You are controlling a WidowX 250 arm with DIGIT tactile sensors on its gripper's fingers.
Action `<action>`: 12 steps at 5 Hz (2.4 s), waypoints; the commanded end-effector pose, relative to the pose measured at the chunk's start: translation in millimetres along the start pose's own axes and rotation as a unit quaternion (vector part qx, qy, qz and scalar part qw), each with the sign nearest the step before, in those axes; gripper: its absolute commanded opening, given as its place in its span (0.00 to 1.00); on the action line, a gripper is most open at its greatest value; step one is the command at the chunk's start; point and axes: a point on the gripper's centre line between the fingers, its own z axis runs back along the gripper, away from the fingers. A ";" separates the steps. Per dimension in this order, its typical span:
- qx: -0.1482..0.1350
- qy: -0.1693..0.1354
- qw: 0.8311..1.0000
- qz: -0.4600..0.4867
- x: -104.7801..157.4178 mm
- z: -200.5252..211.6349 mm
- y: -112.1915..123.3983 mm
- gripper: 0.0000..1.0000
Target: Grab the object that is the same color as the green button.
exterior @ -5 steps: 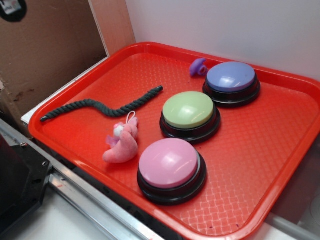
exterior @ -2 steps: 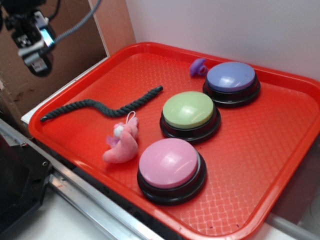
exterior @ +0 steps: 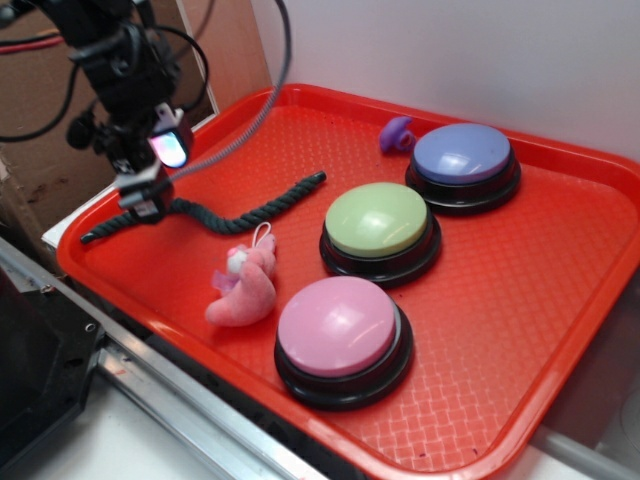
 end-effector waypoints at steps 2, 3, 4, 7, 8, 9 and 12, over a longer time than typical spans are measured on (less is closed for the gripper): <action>0.024 0.014 0.999 -0.033 7.9 -34.3 18.6 1.00; 0.015 0.012 0.999 -0.031 8.6 -41.5 20.4 1.00; 0.023 0.015 0.999 -0.038 8.5 -42.7 18.9 0.00; 0.028 0.016 0.999 -0.028 7.7 -40.0 17.6 0.00; 0.038 0.023 0.999 -0.022 7.6 -40.6 19.2 0.00; 0.048 0.040 0.998 0.010 11.6 -32.0 20.5 0.00; 0.021 0.037 0.947 0.318 34.3 88.8 26.2 0.00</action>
